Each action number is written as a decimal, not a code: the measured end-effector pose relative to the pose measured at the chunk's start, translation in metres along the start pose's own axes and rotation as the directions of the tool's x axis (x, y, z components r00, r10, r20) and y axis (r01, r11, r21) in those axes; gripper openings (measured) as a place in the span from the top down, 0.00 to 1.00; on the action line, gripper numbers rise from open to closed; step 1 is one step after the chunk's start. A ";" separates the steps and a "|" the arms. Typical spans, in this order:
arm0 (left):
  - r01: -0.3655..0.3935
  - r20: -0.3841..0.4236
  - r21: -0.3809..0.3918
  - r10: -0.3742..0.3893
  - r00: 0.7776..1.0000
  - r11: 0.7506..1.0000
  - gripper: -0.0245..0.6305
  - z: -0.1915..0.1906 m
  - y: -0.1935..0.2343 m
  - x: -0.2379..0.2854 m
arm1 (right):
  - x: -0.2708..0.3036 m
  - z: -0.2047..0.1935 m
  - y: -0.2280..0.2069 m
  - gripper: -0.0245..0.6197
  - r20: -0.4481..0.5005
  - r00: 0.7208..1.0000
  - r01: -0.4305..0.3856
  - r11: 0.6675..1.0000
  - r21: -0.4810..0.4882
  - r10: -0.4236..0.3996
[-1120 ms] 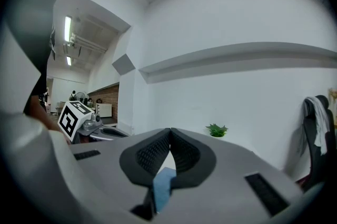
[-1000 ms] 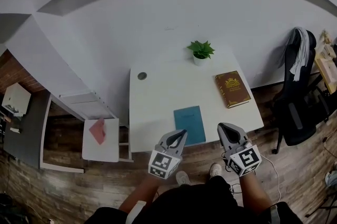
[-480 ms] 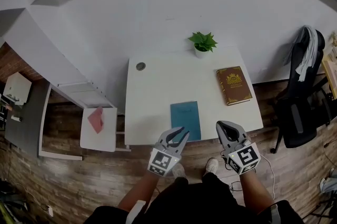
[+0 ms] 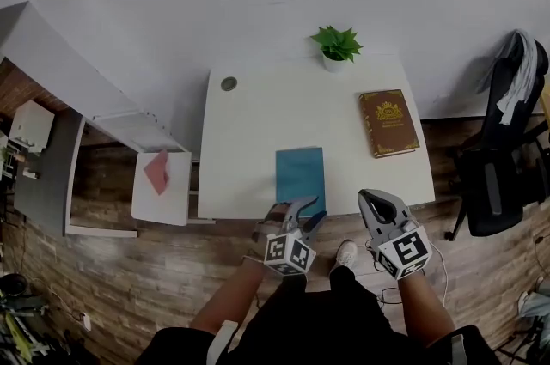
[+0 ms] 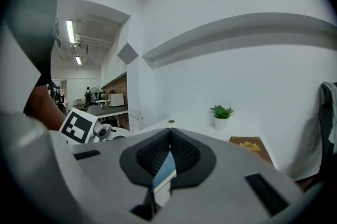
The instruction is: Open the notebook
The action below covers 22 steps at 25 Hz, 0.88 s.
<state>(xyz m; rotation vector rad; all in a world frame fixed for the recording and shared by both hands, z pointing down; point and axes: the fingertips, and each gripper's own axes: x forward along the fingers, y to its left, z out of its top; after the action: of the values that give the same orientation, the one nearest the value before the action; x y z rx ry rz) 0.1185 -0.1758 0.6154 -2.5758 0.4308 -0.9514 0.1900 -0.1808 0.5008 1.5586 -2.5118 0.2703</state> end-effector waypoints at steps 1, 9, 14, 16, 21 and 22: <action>0.017 -0.027 0.020 -0.016 1.000 1.000 0.69 -0.004 -0.004 0.006 | 0.000 -0.004 -0.002 0.96 -0.007 1.000 -0.003 1.000 0.008 0.003; 0.172 -0.227 0.101 -0.145 0.963 0.980 0.68 -0.046 -0.045 0.049 | 0.001 -0.022 -0.003 0.96 -0.064 0.997 -0.045 0.999 0.029 0.047; 0.207 -0.316 0.107 -0.164 0.934 0.972 0.68 -0.067 -0.058 0.064 | -0.004 -0.021 -0.031 0.96 -0.010 1.000 0.009 0.998 0.055 -0.008; 0.209 -0.332 0.098 -0.166 0.929 0.973 0.68 -0.071 -0.059 0.067 | -0.008 -0.023 -0.042 0.96 -0.008 1.000 0.027 0.998 0.057 -0.027; 0.227 -0.351 0.081 -0.185 0.918 0.971 0.71 -0.078 -0.061 0.072 | -0.015 -0.027 -0.056 0.96 -0.013 0.999 0.049 0.997 0.067 -0.048; 0.235 -0.352 0.078 -0.194 0.916 0.969 0.72 -0.079 -0.063 0.073 | -0.016 -0.027 -0.056 0.96 -0.012 0.999 0.048 0.996 0.069 -0.047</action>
<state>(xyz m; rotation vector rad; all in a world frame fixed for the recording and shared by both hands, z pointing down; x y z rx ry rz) 0.1287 -0.1662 0.7390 -2.3856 0.1709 -1.4678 0.2484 -0.1853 0.5262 1.6354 -2.4791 0.3617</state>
